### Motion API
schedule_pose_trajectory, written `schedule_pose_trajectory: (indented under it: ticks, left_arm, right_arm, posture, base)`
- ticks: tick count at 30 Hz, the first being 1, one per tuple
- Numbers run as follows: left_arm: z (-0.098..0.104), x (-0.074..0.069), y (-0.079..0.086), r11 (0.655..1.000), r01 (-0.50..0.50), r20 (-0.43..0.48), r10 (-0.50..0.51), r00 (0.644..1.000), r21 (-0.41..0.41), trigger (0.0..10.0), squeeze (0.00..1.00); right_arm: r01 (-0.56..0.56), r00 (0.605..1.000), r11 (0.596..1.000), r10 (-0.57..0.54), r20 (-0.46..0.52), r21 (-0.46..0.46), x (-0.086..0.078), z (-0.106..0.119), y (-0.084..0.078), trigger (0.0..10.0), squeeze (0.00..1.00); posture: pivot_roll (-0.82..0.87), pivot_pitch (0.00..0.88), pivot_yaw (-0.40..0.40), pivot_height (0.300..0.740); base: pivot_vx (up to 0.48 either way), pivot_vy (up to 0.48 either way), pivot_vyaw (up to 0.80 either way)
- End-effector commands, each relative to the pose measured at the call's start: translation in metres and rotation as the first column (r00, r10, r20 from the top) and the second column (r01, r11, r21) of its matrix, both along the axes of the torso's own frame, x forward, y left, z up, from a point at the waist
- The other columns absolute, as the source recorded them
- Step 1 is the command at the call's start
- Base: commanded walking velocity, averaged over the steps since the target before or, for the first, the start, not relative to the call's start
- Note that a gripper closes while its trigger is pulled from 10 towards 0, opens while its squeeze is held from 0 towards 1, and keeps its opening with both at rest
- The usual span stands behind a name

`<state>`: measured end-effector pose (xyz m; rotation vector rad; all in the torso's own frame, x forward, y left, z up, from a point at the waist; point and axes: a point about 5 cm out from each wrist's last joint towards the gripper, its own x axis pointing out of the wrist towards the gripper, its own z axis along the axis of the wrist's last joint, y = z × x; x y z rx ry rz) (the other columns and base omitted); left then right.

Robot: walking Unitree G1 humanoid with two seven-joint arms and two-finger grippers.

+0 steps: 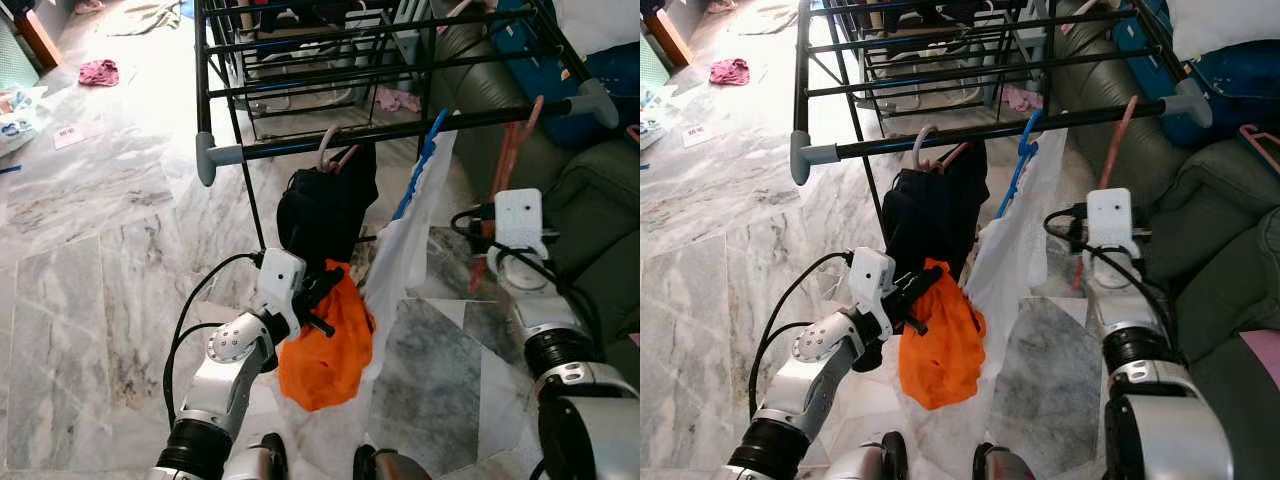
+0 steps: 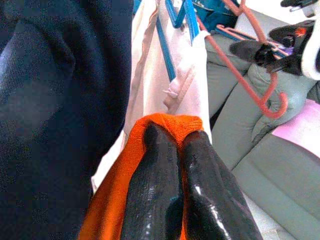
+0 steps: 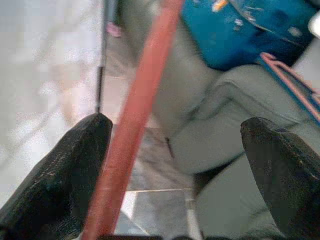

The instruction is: Hang hanger

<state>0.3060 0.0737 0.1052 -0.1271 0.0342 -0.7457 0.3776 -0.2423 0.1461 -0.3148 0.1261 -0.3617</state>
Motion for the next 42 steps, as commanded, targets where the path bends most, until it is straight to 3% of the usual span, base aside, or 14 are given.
schedule_pose_trajectory:
  ticks: [1, 9, 15, 21, 32, 42]
  left_arm:
    - [0.001, 0.0, 0.0, 1.0, -0.002, 0.004, 0.002, 1.0, 0.005, 10.0, 0.0]
    - [0.002, 0.002, 0.0, 1.0, -0.003, 0.002, 0.003, 1.0, 0.009, 10.0, 0.0]
    - [0.003, 0.004, -0.003, 1.0, 0.004, 0.004, -0.004, 1.0, 0.011, 10.0, 0.0]
    - [0.002, 0.003, -0.003, 1.0, 0.003, -0.001, -0.003, 1.0, 0.015, 10.0, 0.0]
    - [-0.001, 0.002, -0.003, 1.0, 0.005, -0.008, -0.005, 1.0, 0.019, 10.0, 0.0]
    - [0.0, 0.002, -0.003, 1.0, 0.006, -0.007, -0.006, 1.0, 0.024, 10.0, 0.0]
  right_arm:
    - [0.046, 0.999, 0.999, -0.046, -0.025, -0.005, -0.004, -0.007, -0.005, 10.0, 0.0]
    - [0.054, 0.999, 0.999, -0.054, -0.007, -0.001, -0.007, -0.01, -0.004, 10.0, 0.0]
    - [-0.038, 0.999, 0.999, 0.039, 0.034, -0.032, -0.001, 0.002, 0.006, 10.0, 0.0]
    - [-0.115, 0.993, 0.993, 0.115, 0.008, -0.023, 0.003, 0.003, 0.012, 10.0, 0.0]
    - [-0.112, 0.993, 0.994, 0.111, -0.035, -0.014, 0.007, 0.006, 0.005, 10.0, 0.0]
    - [-0.006, 1.0, 0.999, 0.005, -0.02, -0.052, 0.008, 0.013, -0.003, 10.0, 0.0]
  posture:
    - [0.05, 0.236, 0.021, 0.74]
    - [0.03, 0.234, 0.03, 0.74]
    - [0.03, 0.234, 0.034, 0.74]
    - [0.03, 0.234, 0.032, 0.74]
    - [0.03, 0.235, 0.034, 0.74]
    - [0.05, 0.227, 0.031, 0.74]
  base:
    - [0.0, 0.0, 0.0]
    - [0.0, 0.0, 0.0]
    - [0.0, 0.0, 0.0]
    - [0.0, 0.0, 0.0]
    - [0.0, 0.0, 0.0]
    - [0.0, 0.0, 0.0]
